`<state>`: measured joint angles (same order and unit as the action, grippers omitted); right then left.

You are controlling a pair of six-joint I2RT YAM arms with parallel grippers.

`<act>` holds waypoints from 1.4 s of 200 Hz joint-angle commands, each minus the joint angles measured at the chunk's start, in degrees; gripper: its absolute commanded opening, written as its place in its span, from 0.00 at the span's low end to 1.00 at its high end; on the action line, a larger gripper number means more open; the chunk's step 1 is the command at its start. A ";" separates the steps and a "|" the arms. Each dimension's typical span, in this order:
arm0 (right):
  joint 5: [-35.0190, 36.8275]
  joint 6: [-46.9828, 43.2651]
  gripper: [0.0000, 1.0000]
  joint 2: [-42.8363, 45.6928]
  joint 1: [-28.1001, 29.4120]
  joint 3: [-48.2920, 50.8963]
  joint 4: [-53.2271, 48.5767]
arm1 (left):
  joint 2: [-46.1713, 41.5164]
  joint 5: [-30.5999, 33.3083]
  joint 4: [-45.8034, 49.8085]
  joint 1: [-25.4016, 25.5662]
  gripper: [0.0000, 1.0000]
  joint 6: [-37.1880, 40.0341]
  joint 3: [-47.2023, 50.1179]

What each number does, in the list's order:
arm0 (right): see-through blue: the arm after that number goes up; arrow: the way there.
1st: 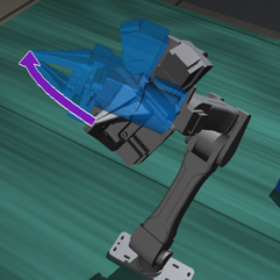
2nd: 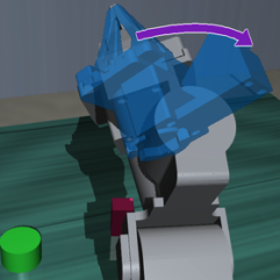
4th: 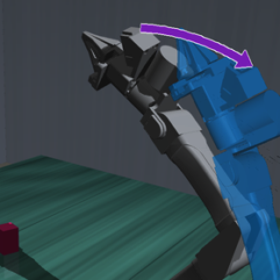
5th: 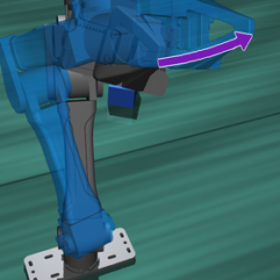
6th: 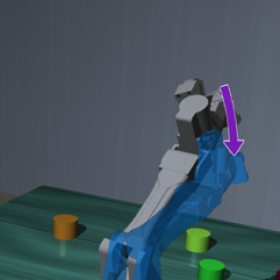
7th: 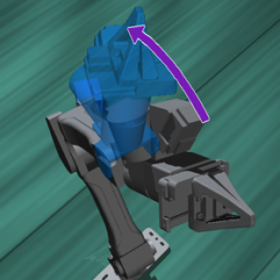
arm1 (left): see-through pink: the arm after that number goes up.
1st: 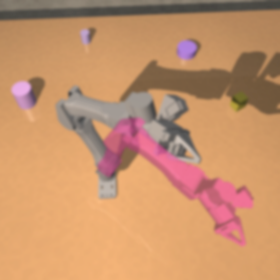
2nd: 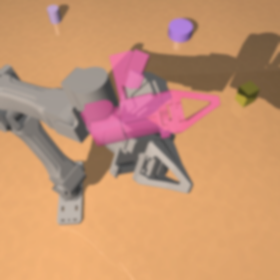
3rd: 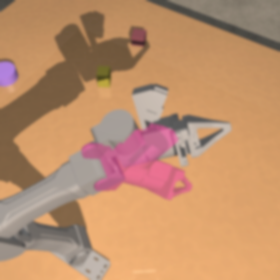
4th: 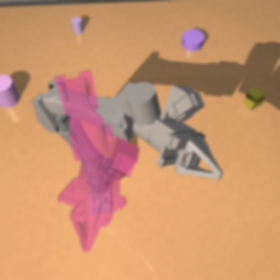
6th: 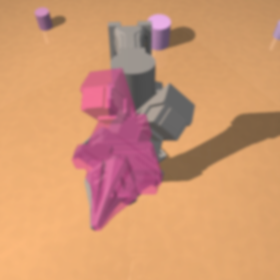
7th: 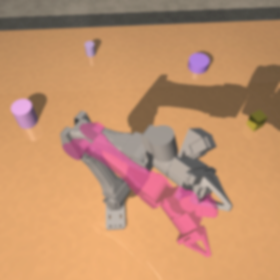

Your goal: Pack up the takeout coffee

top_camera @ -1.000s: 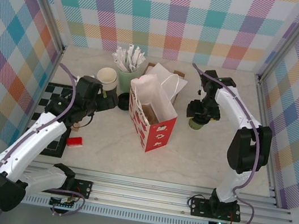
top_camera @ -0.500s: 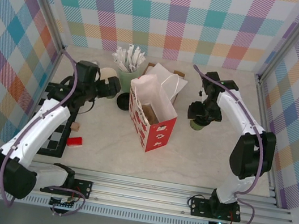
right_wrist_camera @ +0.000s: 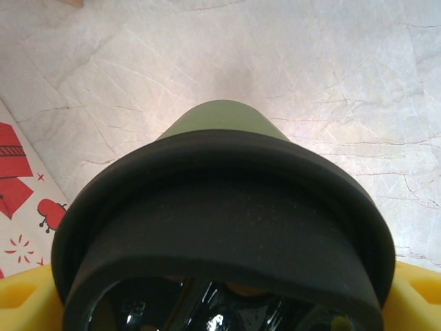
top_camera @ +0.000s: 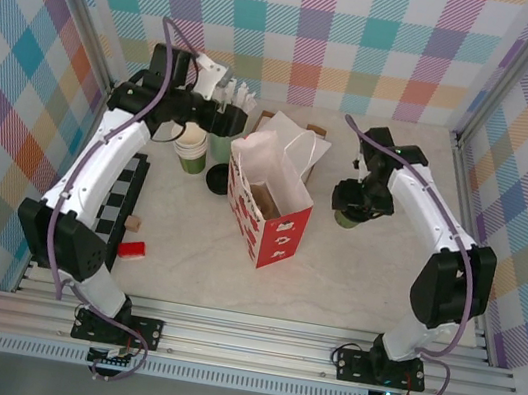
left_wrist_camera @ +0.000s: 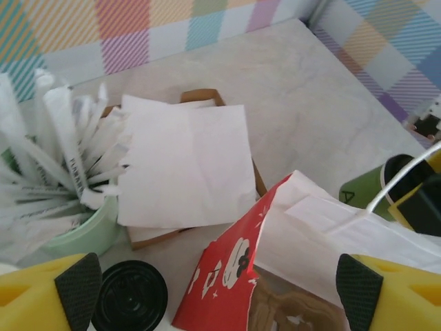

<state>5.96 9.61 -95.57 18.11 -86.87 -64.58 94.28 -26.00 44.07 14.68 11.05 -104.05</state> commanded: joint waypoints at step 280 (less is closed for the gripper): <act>3.76 0.37 0.51 -5.50 35.64 -54.92 -24.93 | 14.72 -0.33 14.89 5.47 0.28 13.39 -14.61</act>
<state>11.62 10.07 -100.01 53.34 -141.25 -91.13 109.27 -23.09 58.54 20.08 23.90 -117.69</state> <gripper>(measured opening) 0.830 0.288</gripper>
